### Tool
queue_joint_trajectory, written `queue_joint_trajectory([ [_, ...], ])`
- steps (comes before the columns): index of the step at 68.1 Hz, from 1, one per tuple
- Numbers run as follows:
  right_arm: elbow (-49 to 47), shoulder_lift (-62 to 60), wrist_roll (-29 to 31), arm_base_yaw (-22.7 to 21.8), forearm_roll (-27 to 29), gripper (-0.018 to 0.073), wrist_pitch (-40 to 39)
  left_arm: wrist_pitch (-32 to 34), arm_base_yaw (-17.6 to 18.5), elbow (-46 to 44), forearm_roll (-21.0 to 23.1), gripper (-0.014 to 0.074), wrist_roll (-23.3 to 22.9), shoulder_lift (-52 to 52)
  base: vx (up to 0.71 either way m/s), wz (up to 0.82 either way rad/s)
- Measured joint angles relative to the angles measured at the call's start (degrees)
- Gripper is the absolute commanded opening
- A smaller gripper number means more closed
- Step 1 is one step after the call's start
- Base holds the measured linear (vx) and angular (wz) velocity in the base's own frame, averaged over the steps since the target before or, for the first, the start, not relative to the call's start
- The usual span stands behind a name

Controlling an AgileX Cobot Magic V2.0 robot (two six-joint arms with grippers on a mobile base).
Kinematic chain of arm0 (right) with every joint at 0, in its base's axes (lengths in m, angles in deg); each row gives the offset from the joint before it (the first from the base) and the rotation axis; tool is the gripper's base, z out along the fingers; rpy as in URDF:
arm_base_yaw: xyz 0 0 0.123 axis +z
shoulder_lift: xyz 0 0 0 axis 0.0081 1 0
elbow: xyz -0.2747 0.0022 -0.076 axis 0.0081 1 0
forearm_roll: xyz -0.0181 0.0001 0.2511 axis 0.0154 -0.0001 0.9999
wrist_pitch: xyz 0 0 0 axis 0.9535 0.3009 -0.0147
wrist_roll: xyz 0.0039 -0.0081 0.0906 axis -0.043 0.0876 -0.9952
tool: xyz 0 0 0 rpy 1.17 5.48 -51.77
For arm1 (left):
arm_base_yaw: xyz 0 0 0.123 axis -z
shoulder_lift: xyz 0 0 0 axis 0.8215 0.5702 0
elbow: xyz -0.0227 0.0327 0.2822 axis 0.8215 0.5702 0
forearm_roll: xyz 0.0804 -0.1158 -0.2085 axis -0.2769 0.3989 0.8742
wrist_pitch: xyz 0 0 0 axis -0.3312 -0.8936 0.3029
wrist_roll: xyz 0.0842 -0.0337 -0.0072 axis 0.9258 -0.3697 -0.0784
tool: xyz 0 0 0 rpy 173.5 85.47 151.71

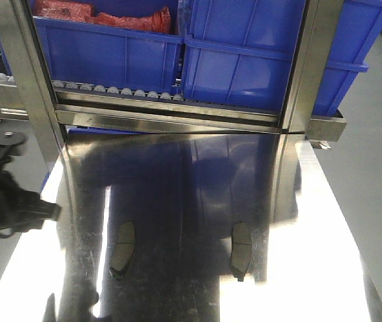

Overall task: Move and align brake pads A on conveyor
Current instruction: 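Lower the left gripper onto the brake pad nearest it, then close the left gripper on the pad and lift it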

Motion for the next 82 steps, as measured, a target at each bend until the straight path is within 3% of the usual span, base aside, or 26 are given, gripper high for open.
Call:
queue_joint_trajectory([
  [16,0.00,0.00,0.00,0.00,0.00,0.0432,0.00,0.44,8.74,-5.80,0.52,0.0366,-4.01,8.94,0.00,0.00],
  [35,0.00,0.00,0.00,0.00,0.00,0.0432,0.00,0.52,15.11,-10.67,0.63,0.0449,-7.60,16.09,0.00,0.00],
  [51,0.00,0.00,0.00,0.00,0.00,0.0432,0.00,1.07,16.72,-11.32,0.86,0.0477,-11.99,20.13,0.00,0.00],
  [82,0.00,0.00,0.00,0.00,0.00,0.0432,0.00,3.21,17.62,-11.32,2.15,0.0477,-14.70,24.94,0.00,0.00],
])
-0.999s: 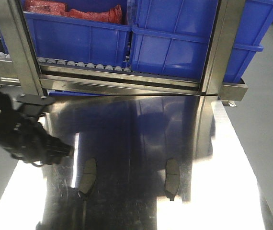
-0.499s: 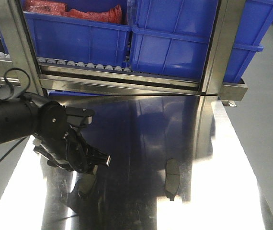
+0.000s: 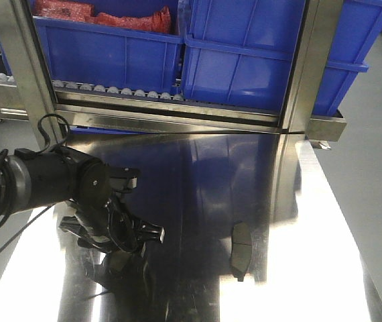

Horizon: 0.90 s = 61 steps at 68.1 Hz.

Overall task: Move and align brake pads A on conveyor
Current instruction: 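Close the left gripper on the pad and lift it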

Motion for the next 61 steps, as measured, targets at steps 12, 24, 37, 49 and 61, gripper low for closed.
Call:
queue_joint_trajectory([
  [12,0.00,0.00,0.00,0.00,0.00,0.0432,0.00,1.43,0.00,-0.54,-0.26,0.0477,-0.57,1.45,0.00,0.00],
  [24,0.00,0.00,0.00,0.00,0.00,0.0432,0.00,1.19,0.11,-1.24,-0.65,0.0437,-0.57,2.28,0.00,0.00],
  [37,0.00,0.00,0.00,0.00,0.00,0.0432,0.00,0.60,0.11,-1.52,-1.93,0.0208,-0.57,2.88,0.00,0.00],
  [49,0.00,0.00,0.00,0.00,0.00,0.0432,0.00,0.31,0.13,-1.52,-2.78,-0.0008,-0.70,2.99,0.00,0.00],
  [61,0.00,0.00,0.00,0.00,0.00,0.0432,0.00,0.58,0.42,-1.52,-4.43,-0.0007,-0.92,2.47,0.00,0.00],
])
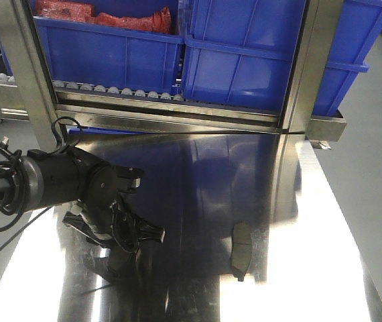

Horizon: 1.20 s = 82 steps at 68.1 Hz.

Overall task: Move and align brake pads A on conveyor
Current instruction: 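Close the left gripper on the pad and lift it, then move the right gripper over the remaining brake pad on the table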

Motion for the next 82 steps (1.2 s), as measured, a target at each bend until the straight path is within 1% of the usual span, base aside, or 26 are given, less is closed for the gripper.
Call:
queue_joint_trajectory([
  [12,0.00,0.00,0.00,0.00,0.00,0.0432,0.00,-0.38,0.61,2.88,-1.94,-0.0007,-0.36,-3.58,0.00,0.00],
  [27,0.00,0.00,0.00,0.00,0.00,0.0432,0.00,2.98,1.77,10.48,-6.03,-0.0007,-5.15,-16.20,0.00,0.00],
  [41,0.00,0.00,0.00,0.00,0.00,0.0432,0.00,3.42,1.77,19.91,-9.09,-0.0006,-7.91,-31.75,0.00,0.00],
  [50,0.00,0.00,0.00,0.00,0.00,0.0432,0.00,3.82,1.77,26.06,-10.83,-0.0006,-11.65,-43.76,0.00,0.00],
  [55,0.00,0.00,0.00,0.00,0.00,0.0432,0.00,3.87,1.77,29.03,-11.35,-0.0006,-12.80,-50.45,0.00,0.00],
  [69,0.00,0.00,0.00,0.00,0.00,0.0432,0.00,3.23,1.77,35.51,-11.69,-0.0006,-13.35,-69.56,0.00,0.00],
  [77,0.00,0.00,0.00,0.00,0.00,0.0432,0.00,2.22,1.77,37.86,-11.64,-0.0006,-13.35,-79.28,0.00,0.00],
  [82,0.00,0.00,0.00,0.00,0.00,0.0432,0.00,1.21,1.77,38.90,-11.64,-0.0006,-13.23,-83.64,0.00,0.00],
])
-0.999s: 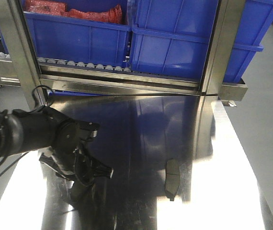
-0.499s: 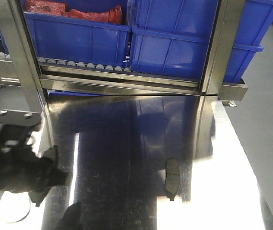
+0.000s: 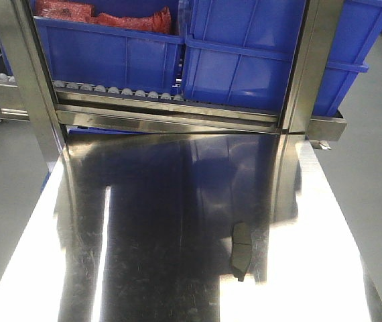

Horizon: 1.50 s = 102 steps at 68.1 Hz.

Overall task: Move and align brake pads A on conveyor
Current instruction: 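Move the right gripper over the remaining brake pad on the table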

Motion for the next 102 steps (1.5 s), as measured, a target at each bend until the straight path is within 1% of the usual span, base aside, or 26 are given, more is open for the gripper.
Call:
queue_joint_trajectory([
  [10,0.00,0.00,0.00,0.00,0.00,0.0432,0.00,-3.15,0.00,1.85,0.39,-0.0006,2.63,-6.03,0.00,0.00],
  [20,0.00,0.00,0.00,0.00,0.00,0.0432,0.00,-3.94,0.00,2.21,0.44,-0.0006,5.19,-9.19,0.00,0.00],
  [69,0.00,0.00,0.00,0.00,0.00,0.0432,-0.06,-3.98,0.00,2.21,0.61,-0.0006,5.50,-10.26,0.00,0.00],
  [78,0.00,0.00,0.02,0.00,-0.06,0.0432,-1.32,-3.98,0.00,2.21,0.61,-0.0006,5.50,-10.26,0.00,0.00],
  [84,0.00,0.17,-1.26,0.00,0.41,0.0432,-2.00,-3.98,0.00,2.21,0.61,-0.0006,5.50,-10.26,0.00,0.00],
  [92,-0.73,4.33,-2.41,0.00,0.66,0.0432,-0.94,-3.98,0.00,2.21,0.61,-0.0006,5.50,-10.26,0.00,0.00],
  [102,-6.40,16.62,-2.66,0.00,1.98,0.0432,6.65,-3.98,0.00,2.21,0.61,-0.0006,5.50,-10.26,0.00,0.00],
])
